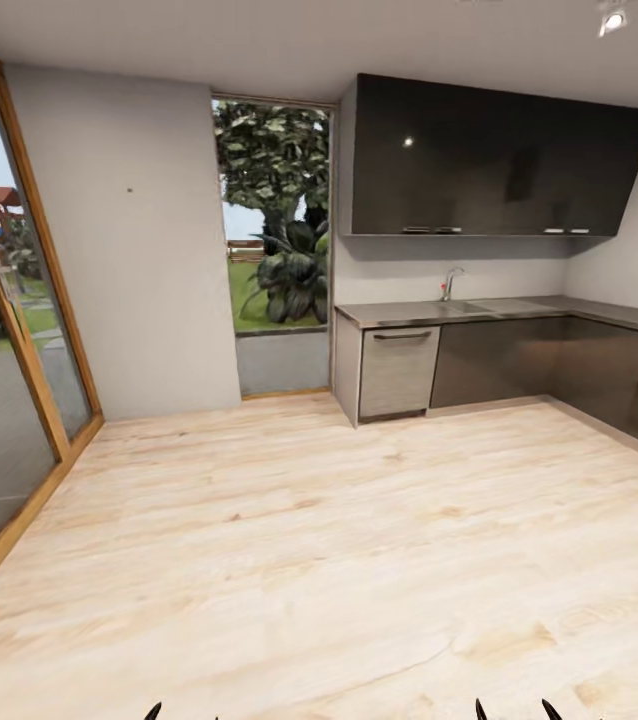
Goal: Put the three can of soda from the living room inside the tash can in the kitchen.
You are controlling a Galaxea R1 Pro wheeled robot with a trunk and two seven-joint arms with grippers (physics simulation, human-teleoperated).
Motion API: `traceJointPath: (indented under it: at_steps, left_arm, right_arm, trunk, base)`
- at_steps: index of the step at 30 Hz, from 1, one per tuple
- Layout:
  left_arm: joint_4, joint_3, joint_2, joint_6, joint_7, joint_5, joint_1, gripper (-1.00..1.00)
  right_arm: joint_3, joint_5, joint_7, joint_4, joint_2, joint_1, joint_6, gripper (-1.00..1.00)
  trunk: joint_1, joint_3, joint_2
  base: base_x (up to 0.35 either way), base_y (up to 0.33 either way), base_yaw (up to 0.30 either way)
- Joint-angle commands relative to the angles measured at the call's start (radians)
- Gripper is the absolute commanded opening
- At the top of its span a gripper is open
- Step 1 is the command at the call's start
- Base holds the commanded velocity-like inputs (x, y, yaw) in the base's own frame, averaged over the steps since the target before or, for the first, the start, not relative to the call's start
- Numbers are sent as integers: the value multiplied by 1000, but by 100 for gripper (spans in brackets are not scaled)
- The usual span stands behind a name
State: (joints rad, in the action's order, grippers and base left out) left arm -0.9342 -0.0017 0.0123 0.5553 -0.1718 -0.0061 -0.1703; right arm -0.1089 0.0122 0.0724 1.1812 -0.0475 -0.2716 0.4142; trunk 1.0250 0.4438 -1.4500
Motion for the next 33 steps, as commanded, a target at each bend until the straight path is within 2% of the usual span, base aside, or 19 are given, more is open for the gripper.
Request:
traceJointPath:
  at_steps: [1,33]
  left_arm:
    - [0,0,0,0,0,0,0,100]
    - [20,-1,0,0,0,3,0,100]
  right_arm:
    - [0,0,0,0,0,0,0,100]
    - [0,0,1,0,2,0,1,100]
  trunk:
    - [0,0,0]
    - [0,-1,0]
  base:
    - [0,0,-75]
    - [0,0,-9]
